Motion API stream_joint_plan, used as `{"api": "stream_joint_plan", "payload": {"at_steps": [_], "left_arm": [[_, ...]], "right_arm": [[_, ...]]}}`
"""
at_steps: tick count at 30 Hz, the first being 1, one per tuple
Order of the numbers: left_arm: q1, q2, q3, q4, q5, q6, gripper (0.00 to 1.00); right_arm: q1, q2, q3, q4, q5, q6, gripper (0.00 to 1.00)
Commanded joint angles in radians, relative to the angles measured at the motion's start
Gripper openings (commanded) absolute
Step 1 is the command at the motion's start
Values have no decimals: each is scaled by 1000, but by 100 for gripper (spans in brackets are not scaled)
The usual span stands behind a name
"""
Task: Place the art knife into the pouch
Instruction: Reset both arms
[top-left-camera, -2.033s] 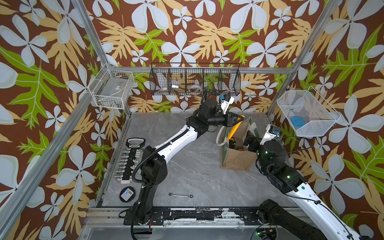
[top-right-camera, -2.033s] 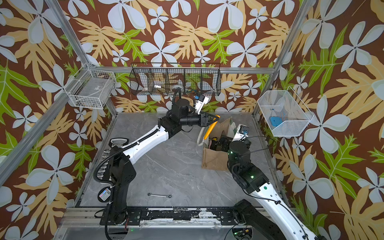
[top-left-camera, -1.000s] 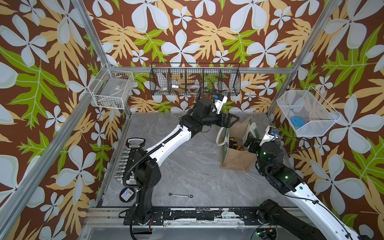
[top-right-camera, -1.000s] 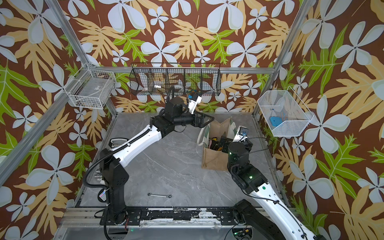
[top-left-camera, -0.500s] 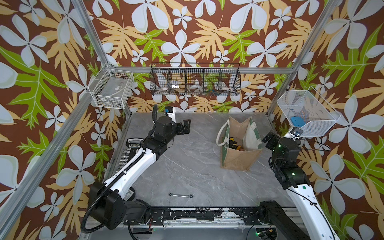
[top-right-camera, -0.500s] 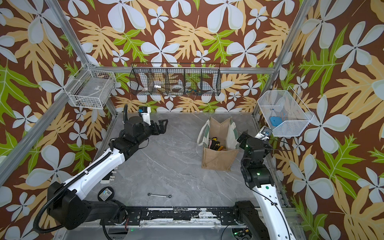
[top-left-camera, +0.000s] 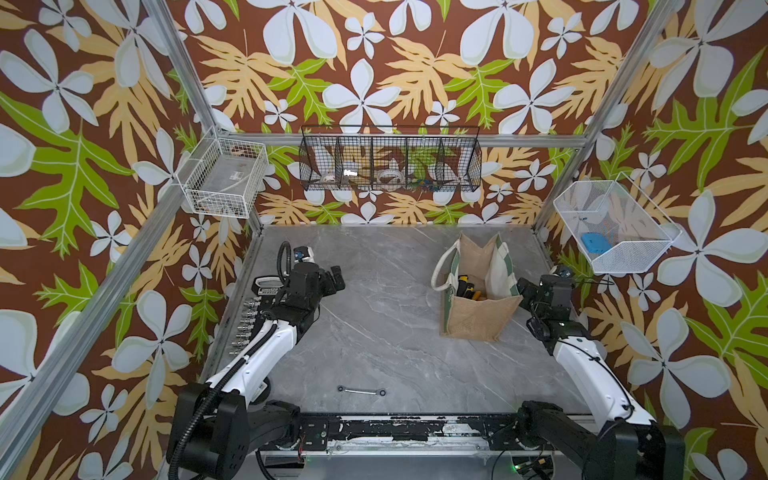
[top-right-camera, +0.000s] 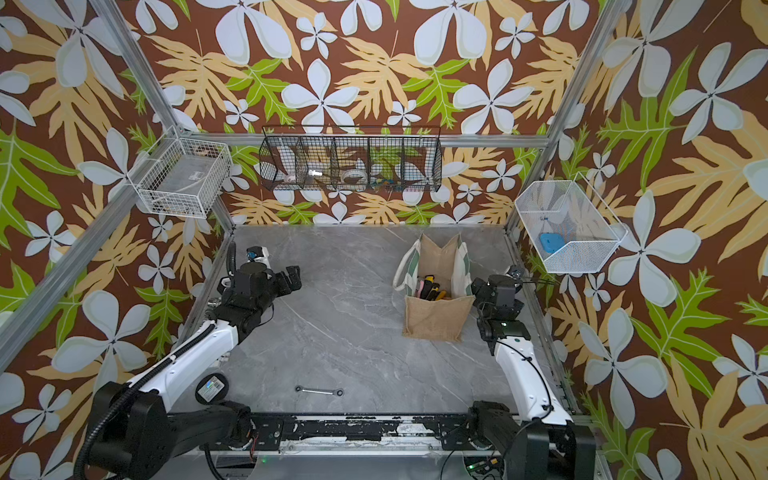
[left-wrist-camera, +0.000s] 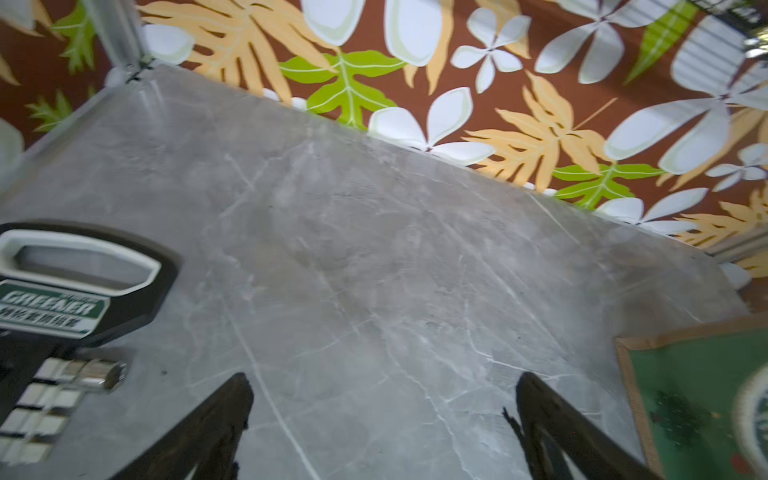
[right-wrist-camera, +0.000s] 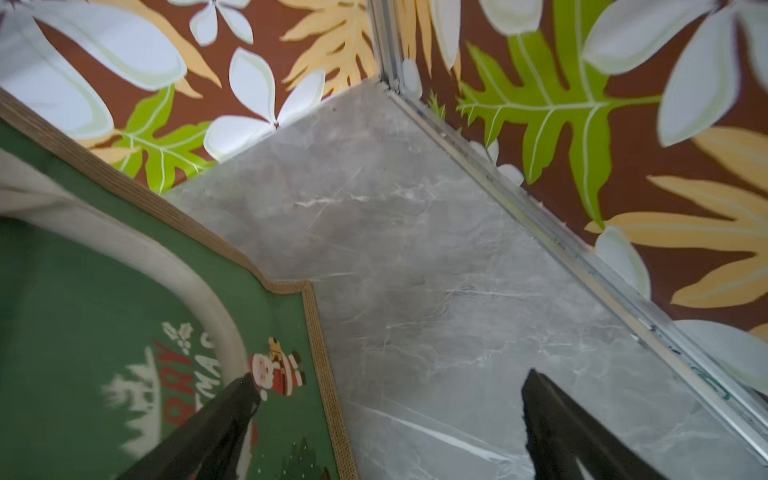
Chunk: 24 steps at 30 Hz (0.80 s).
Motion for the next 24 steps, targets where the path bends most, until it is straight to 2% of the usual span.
{"api": "stream_joint_plan", "payload": {"at_steps": [1, 6, 11, 13, 17, 20, 22, 24], "left_arm": [[39, -30, -64, 121, -67, 9, 100], [90, -32, -159, 248, -103, 51, 100], [121, -3, -252, 423, -153, 148, 100], [127, 23, -281, 520, -170, 174, 100], [133, 141, -278, 627, -206, 256, 100], [139, 215, -296, 715, -163, 266, 100], [139, 218, -287, 700, -153, 274, 100], [139, 195, -331, 762, -164, 275, 100]], "right_arm": [[2, 65, -17, 106, -75, -20, 99], [41, 182, -10, 214, -98, -70, 98], [147, 249, -59, 381, 34, -172, 98], [161, 242, -58, 392, 66, -188, 97], [164, 197, -195, 617, 99, -276, 99], [159, 231, -265, 726, 161, -309, 100], [159, 256, -276, 760, 178, -315, 100], [156, 256, -278, 782, 172, -317, 100]]}}
